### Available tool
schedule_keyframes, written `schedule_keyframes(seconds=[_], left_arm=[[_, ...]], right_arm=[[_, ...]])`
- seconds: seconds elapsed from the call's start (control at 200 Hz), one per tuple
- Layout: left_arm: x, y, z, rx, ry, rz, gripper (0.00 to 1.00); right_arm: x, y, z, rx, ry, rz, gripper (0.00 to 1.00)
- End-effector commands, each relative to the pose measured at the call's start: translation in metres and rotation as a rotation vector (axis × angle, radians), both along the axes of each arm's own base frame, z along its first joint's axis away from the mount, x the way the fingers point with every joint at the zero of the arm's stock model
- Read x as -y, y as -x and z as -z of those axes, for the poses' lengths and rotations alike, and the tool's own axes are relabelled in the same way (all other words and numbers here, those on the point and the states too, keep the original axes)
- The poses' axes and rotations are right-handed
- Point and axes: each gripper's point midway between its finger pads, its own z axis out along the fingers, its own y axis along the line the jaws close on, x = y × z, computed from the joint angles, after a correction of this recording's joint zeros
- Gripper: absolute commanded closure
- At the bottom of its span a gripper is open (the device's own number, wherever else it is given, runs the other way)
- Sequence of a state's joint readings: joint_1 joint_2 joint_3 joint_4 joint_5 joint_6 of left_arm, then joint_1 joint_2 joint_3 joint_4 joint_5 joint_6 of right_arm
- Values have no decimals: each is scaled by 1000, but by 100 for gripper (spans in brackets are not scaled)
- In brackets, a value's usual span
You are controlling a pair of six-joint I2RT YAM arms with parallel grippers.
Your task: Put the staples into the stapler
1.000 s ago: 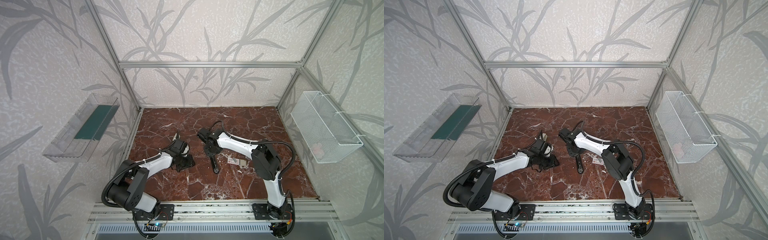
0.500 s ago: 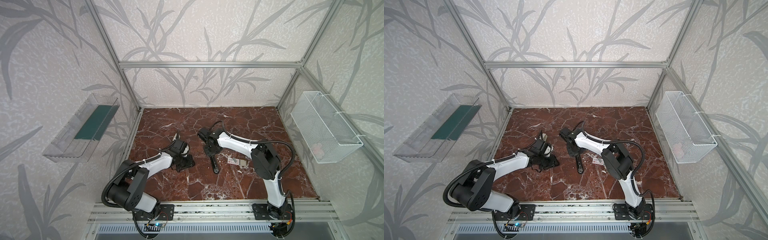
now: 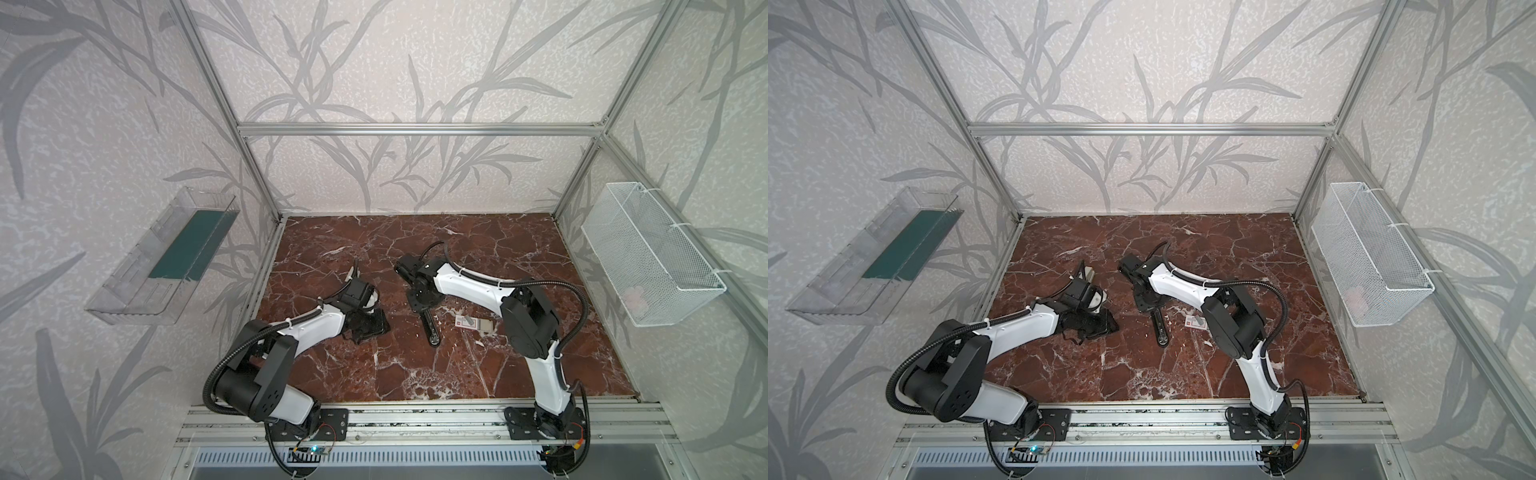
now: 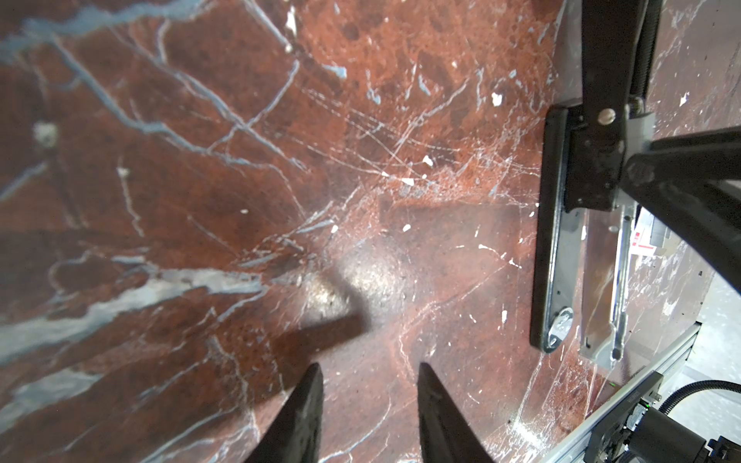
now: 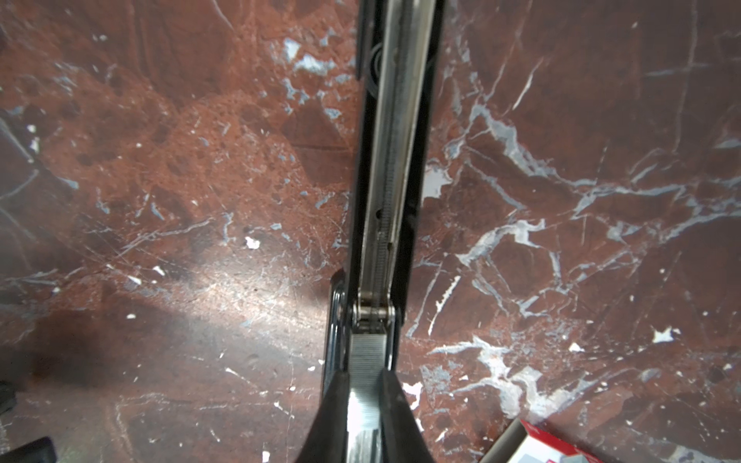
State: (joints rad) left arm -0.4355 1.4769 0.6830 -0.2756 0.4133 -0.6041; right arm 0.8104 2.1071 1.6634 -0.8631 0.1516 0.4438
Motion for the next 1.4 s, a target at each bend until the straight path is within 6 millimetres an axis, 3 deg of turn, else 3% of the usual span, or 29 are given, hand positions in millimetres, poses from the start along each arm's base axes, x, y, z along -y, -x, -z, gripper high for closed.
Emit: schedule_keyframes(seconds=[0.0,0.6,0.865,1.395], left_arm=[[-3,0,3,-6,-10,-5,59],[-3,0,4,-8,-9,-5,59],[-3,1,4,-8,-9,-5,59],[-4,2,4,-11,-13,-6,59]], right_arm=[[2,-4,-12,22,6,1,84],[4,-4,-32,64,-10,5,85],[-3,-7,-18,49,-26,7,72],[-6,-22,-1,25,-30,7,75]])
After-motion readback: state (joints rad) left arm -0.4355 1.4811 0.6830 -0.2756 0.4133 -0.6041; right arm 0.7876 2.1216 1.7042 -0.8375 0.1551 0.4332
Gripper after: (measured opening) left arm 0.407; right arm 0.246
